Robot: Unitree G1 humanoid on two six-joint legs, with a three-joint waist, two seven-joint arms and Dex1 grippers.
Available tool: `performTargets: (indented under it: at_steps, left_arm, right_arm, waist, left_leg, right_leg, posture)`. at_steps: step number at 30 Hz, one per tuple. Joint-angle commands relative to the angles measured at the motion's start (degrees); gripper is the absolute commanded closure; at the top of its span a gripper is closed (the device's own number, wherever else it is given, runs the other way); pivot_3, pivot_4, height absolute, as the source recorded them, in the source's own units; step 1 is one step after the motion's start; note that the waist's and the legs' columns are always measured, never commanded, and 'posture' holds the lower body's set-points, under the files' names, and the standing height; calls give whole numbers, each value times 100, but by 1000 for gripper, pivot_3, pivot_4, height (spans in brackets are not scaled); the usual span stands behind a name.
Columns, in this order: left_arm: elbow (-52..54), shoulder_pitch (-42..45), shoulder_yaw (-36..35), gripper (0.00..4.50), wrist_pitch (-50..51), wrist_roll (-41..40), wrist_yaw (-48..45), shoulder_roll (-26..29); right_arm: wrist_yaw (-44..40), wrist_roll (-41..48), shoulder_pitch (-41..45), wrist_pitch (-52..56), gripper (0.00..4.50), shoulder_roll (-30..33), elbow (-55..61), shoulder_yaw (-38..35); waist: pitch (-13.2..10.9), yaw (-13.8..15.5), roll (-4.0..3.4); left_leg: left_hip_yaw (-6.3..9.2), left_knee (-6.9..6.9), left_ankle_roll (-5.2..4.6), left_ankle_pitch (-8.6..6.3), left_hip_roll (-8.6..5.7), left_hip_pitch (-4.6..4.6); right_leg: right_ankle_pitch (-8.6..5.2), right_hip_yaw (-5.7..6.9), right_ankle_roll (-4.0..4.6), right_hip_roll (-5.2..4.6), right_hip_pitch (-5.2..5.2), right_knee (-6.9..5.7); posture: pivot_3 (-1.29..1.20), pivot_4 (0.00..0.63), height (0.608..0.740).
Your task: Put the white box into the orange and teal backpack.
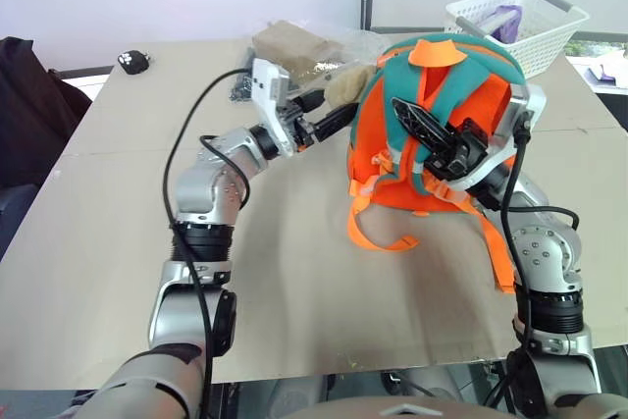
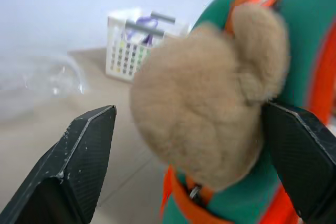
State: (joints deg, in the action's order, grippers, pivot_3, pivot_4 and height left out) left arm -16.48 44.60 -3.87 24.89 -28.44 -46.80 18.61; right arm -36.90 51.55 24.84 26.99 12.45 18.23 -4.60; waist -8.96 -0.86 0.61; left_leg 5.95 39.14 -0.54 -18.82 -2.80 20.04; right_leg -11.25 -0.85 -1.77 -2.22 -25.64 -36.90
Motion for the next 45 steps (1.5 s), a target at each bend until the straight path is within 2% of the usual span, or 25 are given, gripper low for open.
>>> performTargets:
  at_steps: [1, 2, 4, 6, 10, 12, 14, 20, 23, 26, 29, 32, 35, 38, 40, 41, 45]
  left_arm:
    - [-383, 342, 42, 107, -422, 168, -256, -33]
    - [-486, 398, 45, 107, -491, 183, -320, -59]
    - [-633, 508, -15, 678, -616, 168, -382, -140]
    - [-678, 584, -131, 1439, -574, 46, -392, -218]
    - [-551, 550, -171, 3479, -485, -80, -632, -218]
    - [-663, 584, -223, 4110, -509, -42, -605, -166]
    - [-652, 578, -295, 4464, -508, -60, -565, -111]
    - [-204, 428, -718, 4464, -259, -249, -430, 418]
    - [17, 205, -782, 4464, 419, -327, -411, 903]
    - [-45, -203, 285, 4464, 982, 476, -648, 1469]
    - [41, -560, 1370, 4464, 940, 1250, -900, 1756]
    - [-57, -710, 1998, 4464, 747, 1860, -874, 1785]
    - [-423, -736, 2387, 4464, 399, 2418, -587, 1587]
    - [-240, -817, 2189, 4464, 240, 2215, -701, 1269]
    - [-162, -842, 2052, 4464, 34, 2217, -773, 1297]
    - [-179, -841, 1980, 3642, -24, 2228, -773, 1318]
    - [190, -1085, 1524, 1842, -657, 2033, -816, 1419]
  right_arm:
    - [15, -2, 21, -141, 4500, -35, 296, -21]
    - [27, -7, 23, -150, 4500, -36, 297, -25]
    - [45, -13, 9, -158, 4500, -43, 319, -18]
    - [59, -33, -19, -173, 4500, -60, 352, 8]
    - [100, -45, -65, -181, 4500, -93, 414, 35]
    - [99, -51, -72, -191, 4500, -94, 405, 33]
    - [90, -54, -82, -198, 4500, -96, 402, 32]
    - [39, -67, -74, -222, 4500, -83, 339, -1]
    - [43, -86, -72, -241, 4500, -70, 316, -33]
    - [31, -121, -41, -246, 4500, -61, 268, -32]
    - [55, -149, 3, -247, 4500, -78, 252, -13]
    - [104, -177, 14, -258, 4500, -106, 260, -15]
    - [129, -244, -29, -302, 4500, -149, 276, 4]
    - [136, -221, -60, -269, 4500, -193, 316, 19]
    - [87, -100, -59, -101, 4500, -117, 332, 7]
    - [76, -76, -54, -59, 3777, -89, 331, -5]
    - [-91, 37, -147, 140, 2056, 222, 353, -93]
  waist:
    - [0, -5, 0]
    - [0, -5, 0]
    - [0, -2, 0]
    - [0, -1, 0]
    - [0, -12, 0]
    - [0, -11, 0]
    - [0, -11, 0]
    - [0, -47, 0]
    - [0, -92, 0]
    - [2, -131, -4]
    - [5, -133, -9]
    - [12, -101, 5]
    - [33, -84, -21]
    - [67, -36, -47]
    - [73, 16, -55]
    - [73, 24, -55]
    - [73, 13, -55]
  left_leg:
    - [-2, 1, 0, 0, 0, 0]
    - [-2, 1, 0, 0, 0, 0]
    - [-1, 1, 0, 0, 0, 0]
    - [0, 1, 0, 0, 0, 0]
    - [1, 1, 0, 0, 1, 0]
    - [2, 1, 0, 0, 1, 0]
    - [1, 1, 0, 0, 1, 0]
    - [2, 1, 0, 0, 4, 0]
    - [3, 0, 0, 0, 5, 0]
    - [4, 0, 0, 0, 3, -1]
    - [-1, -6, -1, 0, -2, -12]
    - [4, -3, -1, 0, 0, -8]
    - [5, -1, -1, -1, -1, -17]
    - [3, 0, -2, -1, -1, -27]
    - [3, 0, -3, -1, -2, -29]
    - [5, 1, -3, -1, -2, -28]
    - [6, 5, -4, -1, -5, -27]
  right_leg:
    - [0, -1, 0, 0, 0, 0]
    - [0, -1, -1, 0, 0, -1]
    - [0, -1, -1, 0, 0, -1]
    - [1, -1, -1, -1, 0, -1]
    - [1, -4, -1, -1, 0, -1]
    - [1, -3, -1, -1, 0, -2]
    - [1, -3, -1, 0, 0, -2]
    - [1, -4, -1, 2, -2, -3]
    - [1, -5, -1, 2, -2, -4]
    - [1, -4, -1, 1, -1, -5]
    - [0, -4, -2, 10, 4, -7]
    - [0, -6, -1, 8, 4, -8]
    - [0, -7, -1, 2, 13, -7]
    - [0, -7, -2, 0, 23, -8]
    - [0, -6, -2, 0, 27, -8]
    - [0, -5, -2, 1, 28, -8]
    - [0, -4, -3, 3, 29, -8]
  posture:
    - [0, 150, 740]
    - [0, 150, 740]
    - [0, 150, 740]
    - [0, 150, 740]
    - [0, 150, 740]
    - [0, 150, 740]
    - [0, 150, 740]
    - [0, 150, 740]
    - [0, 150, 740]
    - [0, 150, 740]
    - [0, 150, 740]
    - [0, 150, 740]
    - [0, 150, 740]
    - [0, 150, 740]
    - [0, 150, 740]
    - [0, 150, 740]
    - [0, 150, 740]
